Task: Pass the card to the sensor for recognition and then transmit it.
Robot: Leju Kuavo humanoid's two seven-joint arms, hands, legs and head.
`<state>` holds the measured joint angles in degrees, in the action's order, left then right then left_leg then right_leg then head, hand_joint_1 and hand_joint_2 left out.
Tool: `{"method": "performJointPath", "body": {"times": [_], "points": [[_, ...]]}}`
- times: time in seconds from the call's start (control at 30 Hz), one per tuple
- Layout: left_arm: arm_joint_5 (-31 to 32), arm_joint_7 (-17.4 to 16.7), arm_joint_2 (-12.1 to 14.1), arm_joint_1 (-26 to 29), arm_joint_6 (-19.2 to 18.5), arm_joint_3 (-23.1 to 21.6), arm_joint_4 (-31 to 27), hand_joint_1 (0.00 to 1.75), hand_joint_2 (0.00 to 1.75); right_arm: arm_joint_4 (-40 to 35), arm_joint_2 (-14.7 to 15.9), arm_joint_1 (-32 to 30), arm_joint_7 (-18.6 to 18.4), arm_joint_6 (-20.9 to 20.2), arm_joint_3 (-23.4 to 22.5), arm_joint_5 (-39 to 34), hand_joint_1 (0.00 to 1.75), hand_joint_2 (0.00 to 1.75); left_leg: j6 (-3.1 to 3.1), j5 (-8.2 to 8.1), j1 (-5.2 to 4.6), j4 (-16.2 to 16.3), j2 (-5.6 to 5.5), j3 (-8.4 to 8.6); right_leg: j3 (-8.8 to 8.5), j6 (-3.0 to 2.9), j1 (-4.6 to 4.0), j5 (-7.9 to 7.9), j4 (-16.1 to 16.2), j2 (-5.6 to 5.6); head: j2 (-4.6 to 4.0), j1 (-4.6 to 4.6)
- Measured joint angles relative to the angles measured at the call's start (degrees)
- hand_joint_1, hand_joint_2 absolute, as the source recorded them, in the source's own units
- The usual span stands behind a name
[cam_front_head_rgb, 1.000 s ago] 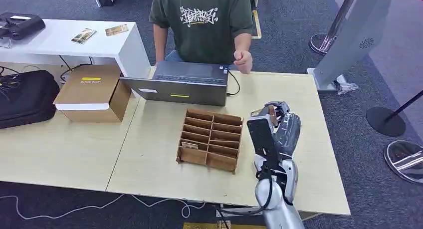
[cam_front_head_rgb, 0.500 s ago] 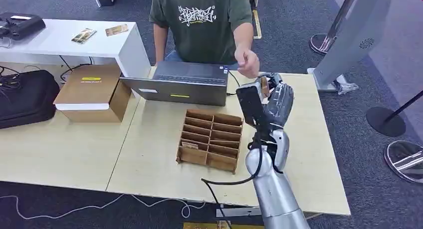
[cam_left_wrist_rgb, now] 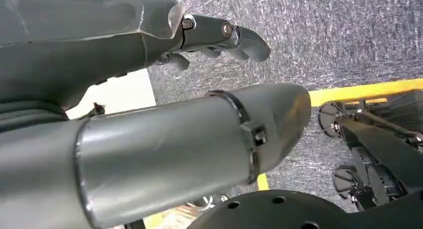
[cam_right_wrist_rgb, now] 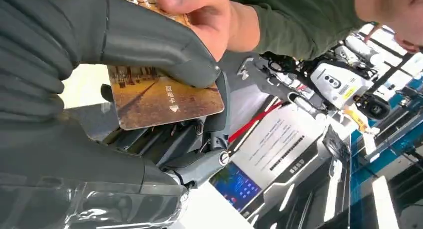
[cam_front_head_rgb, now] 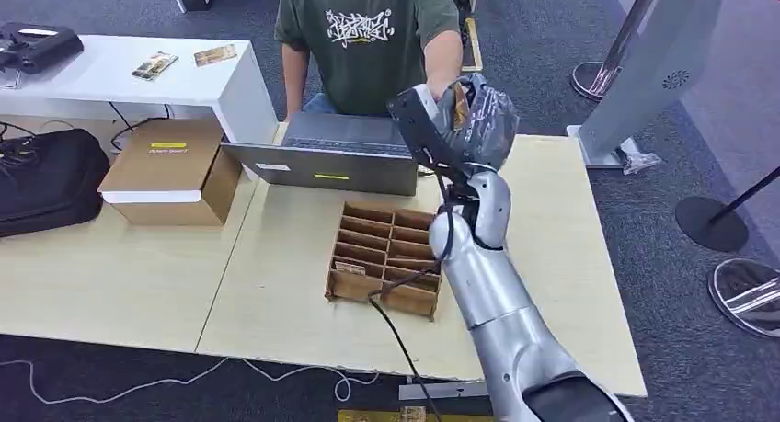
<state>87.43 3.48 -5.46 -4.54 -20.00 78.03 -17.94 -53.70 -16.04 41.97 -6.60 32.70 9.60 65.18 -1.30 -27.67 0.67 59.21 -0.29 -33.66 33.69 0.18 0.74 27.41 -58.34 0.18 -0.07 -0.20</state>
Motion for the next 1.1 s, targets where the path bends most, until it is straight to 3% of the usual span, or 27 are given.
{"method": "performJointPath", "body": {"times": [0.23,0.77,0.8,1.1], "points": [[0.28,0.00,0.22,-0.05,0.15,-0.98,0.04,0.00,0.00,8.52,0.02,5.17,-1.94,0.98,-0.37,3.32,1.75,1.75,0.00,0.00,0.00,0.01,-0.01,0.00,0.00,0.00,0.00,0.00,0.00,-0.01,0.00,-0.02],[0.15,0.28,0.22,-0.07,0.44,-1.81,0.50,0.00,0.00,16.65,-0.02,9.48,-3.43,1.38,-0.96,5.68,1.71,1.75,0.00,0.00,0.00,0.01,-0.01,-0.01,0.00,0.00,0.00,0.00,0.00,0.00,0.00,-0.02],[0.15,0.33,0.22,-0.06,0.44,-1.88,0.50,0.00,0.00,17.04,-0.04,9.65,-3.32,1.53,-1.03,5.72,0.00,1.75,0.00,0.00,0.00,0.01,-0.01,-0.01,0.01,0.00,0.00,0.00,0.00,0.00,0.00,0.00],[-0.09,0.66,0.22,0.01,0.28,-1.97,0.50,0.00,0.00,18.44,-0.46,10.10,-2.23,2.34,-1.51,7.52,0.00,1.75,0.00,0.00,0.01,0.01,-0.01,-0.01,0.01,0.00,0.00,0.00,0.00,-0.01,0.00,-0.02]]}}
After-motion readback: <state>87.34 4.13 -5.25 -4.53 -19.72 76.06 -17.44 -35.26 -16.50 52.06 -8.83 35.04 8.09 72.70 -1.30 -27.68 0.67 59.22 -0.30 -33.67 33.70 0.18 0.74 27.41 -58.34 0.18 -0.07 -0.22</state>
